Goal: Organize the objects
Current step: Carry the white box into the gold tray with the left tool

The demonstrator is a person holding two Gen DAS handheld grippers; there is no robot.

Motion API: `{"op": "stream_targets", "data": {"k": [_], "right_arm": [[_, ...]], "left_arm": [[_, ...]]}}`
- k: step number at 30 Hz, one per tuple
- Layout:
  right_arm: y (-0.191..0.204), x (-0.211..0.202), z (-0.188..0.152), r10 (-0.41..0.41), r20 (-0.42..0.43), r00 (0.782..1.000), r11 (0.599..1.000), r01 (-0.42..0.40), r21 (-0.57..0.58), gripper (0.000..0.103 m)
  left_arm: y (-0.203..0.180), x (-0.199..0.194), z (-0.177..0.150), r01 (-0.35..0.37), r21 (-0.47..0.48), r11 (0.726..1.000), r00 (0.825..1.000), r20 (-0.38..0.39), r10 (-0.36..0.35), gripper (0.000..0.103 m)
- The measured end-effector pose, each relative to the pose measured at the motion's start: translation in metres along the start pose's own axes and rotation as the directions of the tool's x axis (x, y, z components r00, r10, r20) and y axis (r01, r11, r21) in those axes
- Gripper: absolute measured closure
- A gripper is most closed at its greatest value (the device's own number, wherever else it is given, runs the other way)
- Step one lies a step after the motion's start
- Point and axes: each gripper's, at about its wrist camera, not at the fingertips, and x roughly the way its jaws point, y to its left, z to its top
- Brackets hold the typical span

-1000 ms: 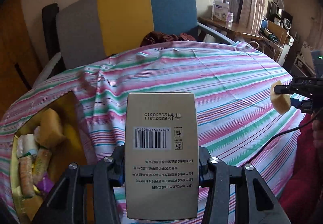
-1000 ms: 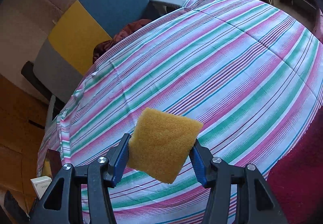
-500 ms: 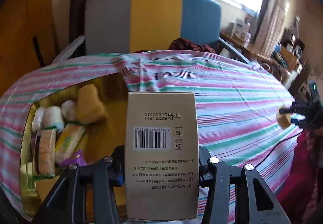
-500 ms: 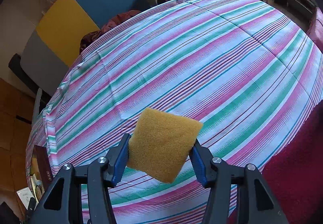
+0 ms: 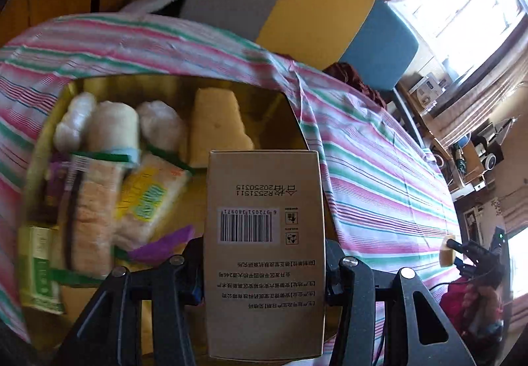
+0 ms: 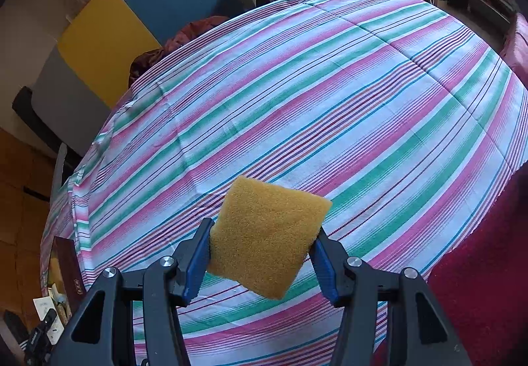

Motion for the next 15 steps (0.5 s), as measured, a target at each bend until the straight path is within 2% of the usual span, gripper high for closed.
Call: {"op": "stream_targets", "data": {"k": [2, 7, 15], "right_arm": [[0.0, -0.001, 0.0, 0.006, 0.003, 1.0, 1.0, -0.006, 0.0, 0.046], [-0.001, -0.003, -0.001, 0.016, 0.007, 1.0, 1.0, -0.016, -0.001, 0.046], [-0.001, -0.005, -0.001, 0.023, 0.01, 1.0, 1.0, -0.023, -0.003, 0.046]], "left_arm": [[-0.012, 0.011, -0.001, -0.052, 0.039, 0.998, 0.999, -0.01, 0.053, 0.053], [-0.024, 0.034, 0.0, -0.111, 0.088, 0.99, 0.992, -0.043, 0.115, 0.053], [-0.023, 0.059, -0.004, -0.16, 0.094, 0.983, 0.982, -0.085, 0.168, 0.052]]}}
